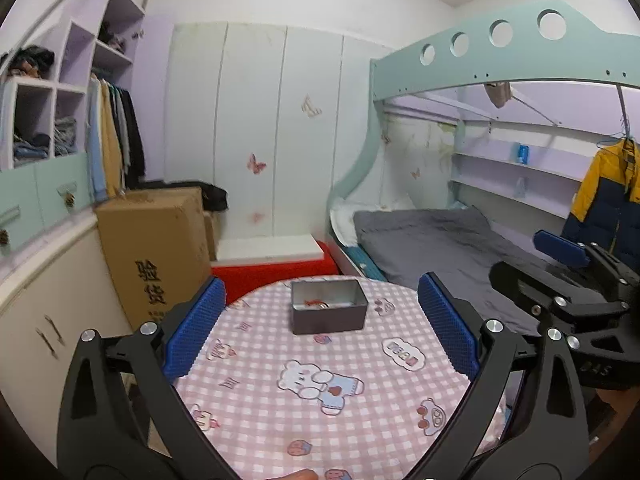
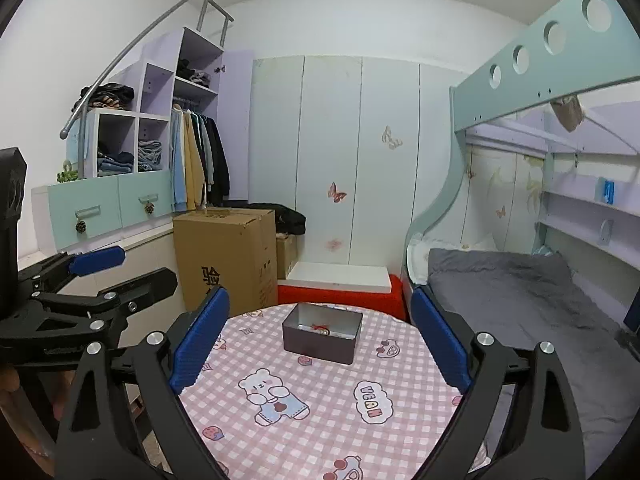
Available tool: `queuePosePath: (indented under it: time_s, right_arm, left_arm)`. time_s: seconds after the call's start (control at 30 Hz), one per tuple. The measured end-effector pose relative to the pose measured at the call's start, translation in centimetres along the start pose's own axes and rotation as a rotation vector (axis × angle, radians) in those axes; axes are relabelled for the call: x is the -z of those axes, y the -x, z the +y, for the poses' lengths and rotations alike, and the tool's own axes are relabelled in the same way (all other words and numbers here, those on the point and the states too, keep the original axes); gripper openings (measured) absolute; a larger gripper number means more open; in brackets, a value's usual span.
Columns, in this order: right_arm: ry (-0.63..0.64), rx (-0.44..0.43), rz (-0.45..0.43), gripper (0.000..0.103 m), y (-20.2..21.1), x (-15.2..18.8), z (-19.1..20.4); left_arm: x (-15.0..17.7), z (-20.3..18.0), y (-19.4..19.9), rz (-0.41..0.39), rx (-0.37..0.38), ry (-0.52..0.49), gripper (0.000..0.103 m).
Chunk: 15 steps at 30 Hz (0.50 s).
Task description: Organize jewelry
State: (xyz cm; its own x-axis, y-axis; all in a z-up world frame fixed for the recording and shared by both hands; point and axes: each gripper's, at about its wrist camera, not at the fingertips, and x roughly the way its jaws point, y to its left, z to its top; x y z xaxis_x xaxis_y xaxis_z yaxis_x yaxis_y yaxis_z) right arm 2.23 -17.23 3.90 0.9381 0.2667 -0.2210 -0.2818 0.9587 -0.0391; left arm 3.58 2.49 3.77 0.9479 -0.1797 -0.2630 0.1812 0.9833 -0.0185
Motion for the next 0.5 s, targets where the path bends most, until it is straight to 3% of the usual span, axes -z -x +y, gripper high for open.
queuePosePath:
  time_s: [0.23, 0.5]
  right_arm:
    - [0.021, 0.017, -0.034, 0.090, 1.5, 0.2, 0.8]
    - [0.022, 0.017, -0.059, 0.092, 2.3, 0.2, 0.8]
  left_arm:
    - [0.0, -1.2, 1.7, -0.043, -0.066, -0.056, 0.095]
    - [-0.3, -1.6, 2.6, -0.076, -0.089, -0.059, 0.095]
